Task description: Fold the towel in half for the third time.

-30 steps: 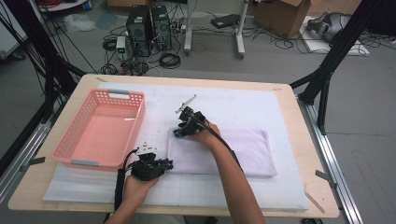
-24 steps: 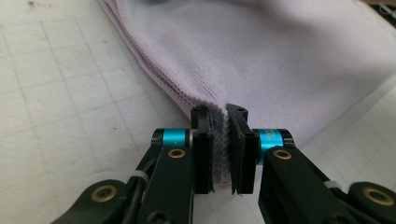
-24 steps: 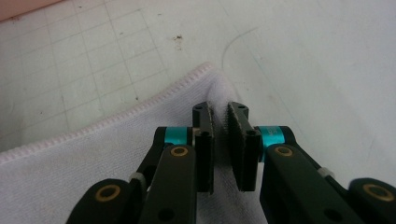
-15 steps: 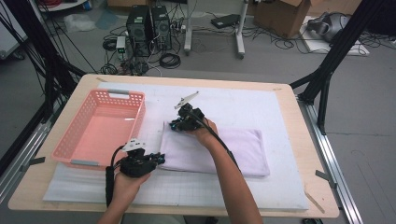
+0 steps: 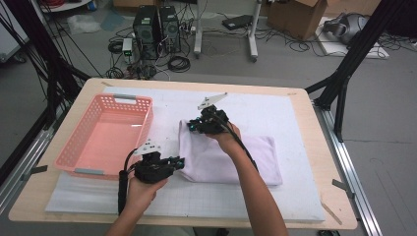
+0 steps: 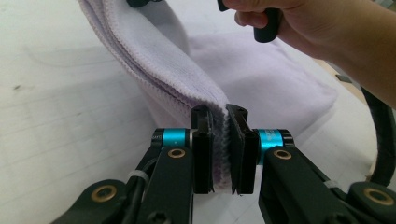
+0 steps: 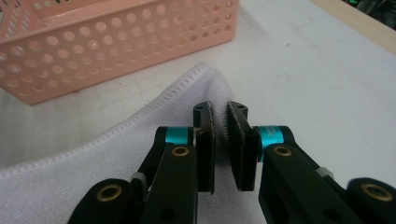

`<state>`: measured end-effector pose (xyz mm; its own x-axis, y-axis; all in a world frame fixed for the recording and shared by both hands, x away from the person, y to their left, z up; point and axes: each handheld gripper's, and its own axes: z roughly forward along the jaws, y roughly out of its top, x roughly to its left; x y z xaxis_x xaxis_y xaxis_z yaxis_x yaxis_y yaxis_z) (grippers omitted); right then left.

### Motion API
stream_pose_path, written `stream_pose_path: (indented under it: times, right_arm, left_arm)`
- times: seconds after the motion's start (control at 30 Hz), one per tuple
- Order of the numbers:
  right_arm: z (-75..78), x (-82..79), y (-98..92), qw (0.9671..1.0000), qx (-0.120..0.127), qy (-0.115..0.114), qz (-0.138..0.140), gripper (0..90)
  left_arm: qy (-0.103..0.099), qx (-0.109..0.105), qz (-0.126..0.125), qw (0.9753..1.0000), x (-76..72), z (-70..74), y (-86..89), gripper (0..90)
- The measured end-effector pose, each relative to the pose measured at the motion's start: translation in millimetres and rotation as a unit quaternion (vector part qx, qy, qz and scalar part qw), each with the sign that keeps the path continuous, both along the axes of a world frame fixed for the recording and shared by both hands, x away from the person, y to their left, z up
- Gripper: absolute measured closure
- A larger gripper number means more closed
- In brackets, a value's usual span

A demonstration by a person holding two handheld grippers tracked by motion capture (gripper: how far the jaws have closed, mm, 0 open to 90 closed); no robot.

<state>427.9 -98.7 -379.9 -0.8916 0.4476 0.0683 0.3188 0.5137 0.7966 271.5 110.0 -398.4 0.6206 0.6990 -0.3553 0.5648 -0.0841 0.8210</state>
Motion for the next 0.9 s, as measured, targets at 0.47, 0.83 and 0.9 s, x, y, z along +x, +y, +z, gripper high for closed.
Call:
stream_pose_path:
  times: [0.47,0.83,0.9]
  right_arm:
    - [2.5,-9.8,-60.7,0.9987,0.013,-0.007,-0.049,82.1]
    - [0.4,-17.5,-104.0,0.9965,0.013,-0.014,-0.082,82.1]
    - [0.3,-19.1,-110.9,0.9959,0.015,-0.015,-0.088,82.1]
  left_arm:
    - [-0.005,0.023,-0.050,0.9985,13.0,8.9,-60.0,81.0]
    - [0.002,0.030,-0.076,0.9966,20.3,8.1,-99.7,80.8]
    - [0.001,0.032,-0.081,0.9962,21.2,8.3,-107.6,80.7]
